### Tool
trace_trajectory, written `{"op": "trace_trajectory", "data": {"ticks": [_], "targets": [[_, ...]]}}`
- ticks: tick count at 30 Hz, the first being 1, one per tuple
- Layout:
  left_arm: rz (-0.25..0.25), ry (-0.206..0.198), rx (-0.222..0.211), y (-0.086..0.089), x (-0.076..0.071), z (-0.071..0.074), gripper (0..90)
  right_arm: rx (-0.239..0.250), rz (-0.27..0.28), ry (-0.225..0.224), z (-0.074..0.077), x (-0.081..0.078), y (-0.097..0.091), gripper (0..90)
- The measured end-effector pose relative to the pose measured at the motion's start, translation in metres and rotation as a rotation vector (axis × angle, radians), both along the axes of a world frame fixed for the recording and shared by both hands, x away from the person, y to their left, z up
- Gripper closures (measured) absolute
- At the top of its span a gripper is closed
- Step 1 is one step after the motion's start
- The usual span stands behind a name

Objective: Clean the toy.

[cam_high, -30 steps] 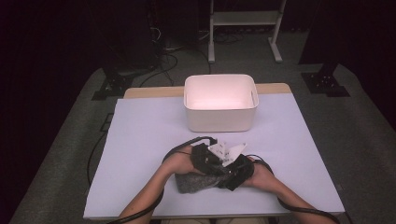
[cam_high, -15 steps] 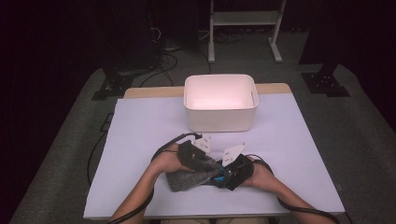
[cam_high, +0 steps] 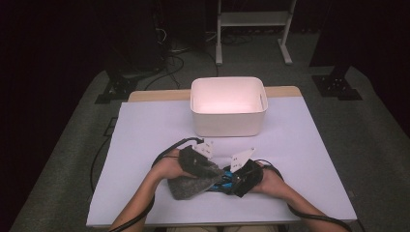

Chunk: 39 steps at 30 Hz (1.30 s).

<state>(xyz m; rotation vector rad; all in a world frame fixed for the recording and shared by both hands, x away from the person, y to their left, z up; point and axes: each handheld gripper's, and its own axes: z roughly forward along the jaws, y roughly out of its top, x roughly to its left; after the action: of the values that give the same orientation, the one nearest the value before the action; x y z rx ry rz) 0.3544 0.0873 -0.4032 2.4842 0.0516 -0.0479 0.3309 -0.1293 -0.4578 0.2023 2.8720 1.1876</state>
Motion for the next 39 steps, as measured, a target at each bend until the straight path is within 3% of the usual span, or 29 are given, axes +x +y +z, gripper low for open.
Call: {"op": "trace_trajectory", "data": {"ticks": [9, 13, 17, 22, 25, 31, 35, 39], "targets": [[0.069, 0.008, 0.018, 0.046, -0.005, -0.011, 74.8, -0.002, 0.001, 0.0, 0.0, 0.0, 0.0, 22.7], [0.081, 0.015, 0.02, 0.058, -0.006, -0.014, 74.9, -0.003, 0.002, -0.003, 0.0, 0.0, 0.0, 22.7], [0.079, 0.017, 0.018, 0.058, -0.006, -0.013, 75.0, -0.004, 0.003, -0.005, 0.0, 0.0, 0.0, 22.7], [0.027, 0.008, -0.002, 0.038, -0.007, -0.008, 74.9, -0.004, 0.003, -0.003, 0.0, 0.0, 0.0, 22.7], [0.005, 0.002, 0.01, 0.032, -0.01, -0.007, 74.9, -0.005, 0.003, -0.002, 0.0, 0.0, 0.0, 22.7], [0.023, 0.02, 0.02, 0.051, -0.013, -0.011, 74.9, -0.009, 0.006, -0.009, 0.001, 0.0, 0.0, 22.8], [0.049, 0.011, 0.048, 0.065, -0.015, -0.013, 74.9, -0.009, 0.011, -0.016, 0.0, 0.0, 0.0, 22.8], [0.077, 0.008, 0.04, 0.068, -0.009, -0.014, 74.9, -0.01, 0.009, -0.016, 0.0, 0.0, 0.0, 22.7]]}}
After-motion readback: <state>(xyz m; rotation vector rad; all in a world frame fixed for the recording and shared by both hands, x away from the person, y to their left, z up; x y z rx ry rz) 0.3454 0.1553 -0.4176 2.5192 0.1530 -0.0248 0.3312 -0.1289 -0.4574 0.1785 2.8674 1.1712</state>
